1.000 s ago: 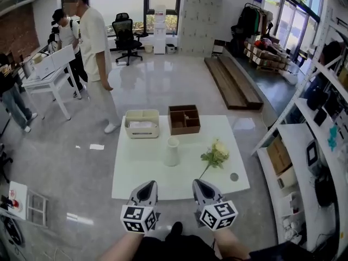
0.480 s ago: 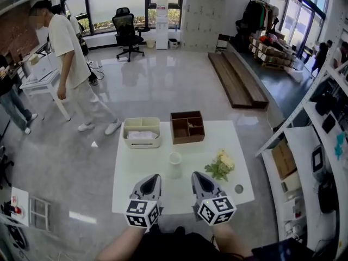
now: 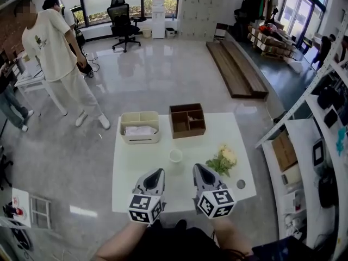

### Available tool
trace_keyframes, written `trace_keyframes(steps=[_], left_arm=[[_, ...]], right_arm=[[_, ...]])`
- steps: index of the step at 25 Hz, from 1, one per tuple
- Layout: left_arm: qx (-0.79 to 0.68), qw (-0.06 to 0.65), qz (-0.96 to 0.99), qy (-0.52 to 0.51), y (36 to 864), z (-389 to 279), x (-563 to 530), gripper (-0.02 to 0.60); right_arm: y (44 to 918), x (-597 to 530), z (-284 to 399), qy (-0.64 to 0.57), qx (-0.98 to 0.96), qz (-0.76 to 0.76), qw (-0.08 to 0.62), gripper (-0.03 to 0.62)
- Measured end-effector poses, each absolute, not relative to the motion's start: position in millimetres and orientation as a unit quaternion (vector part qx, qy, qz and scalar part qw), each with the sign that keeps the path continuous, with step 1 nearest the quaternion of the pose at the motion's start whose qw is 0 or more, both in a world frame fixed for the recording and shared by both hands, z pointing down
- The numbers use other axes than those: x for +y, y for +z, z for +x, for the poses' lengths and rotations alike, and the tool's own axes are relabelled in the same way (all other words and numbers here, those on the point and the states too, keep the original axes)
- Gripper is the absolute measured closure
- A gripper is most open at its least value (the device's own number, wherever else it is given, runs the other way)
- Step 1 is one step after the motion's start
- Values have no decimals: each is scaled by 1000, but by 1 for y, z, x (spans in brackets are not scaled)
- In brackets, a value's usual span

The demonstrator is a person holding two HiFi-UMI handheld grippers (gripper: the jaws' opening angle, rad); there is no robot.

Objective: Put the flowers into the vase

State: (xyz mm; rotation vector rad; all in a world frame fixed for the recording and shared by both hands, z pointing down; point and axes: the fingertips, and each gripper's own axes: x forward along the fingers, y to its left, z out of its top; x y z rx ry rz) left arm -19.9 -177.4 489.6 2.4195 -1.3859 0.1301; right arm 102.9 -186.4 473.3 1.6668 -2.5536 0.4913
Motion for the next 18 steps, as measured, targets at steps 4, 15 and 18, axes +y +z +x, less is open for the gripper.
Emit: trace_keyframes(steps=[4,15,18], left_arm=[[-485,178,854,56,499,-16,-182,580],[-465,188,861,86,517,-2,-187,580],[-456,194,863,92,524,1,-185,578]], right_arm=[[487,-195,105,167,-817,549,62,591],[551,-210,113,212,-769,579,167,591],[590,-216,145,249,-724,610,205,591]])
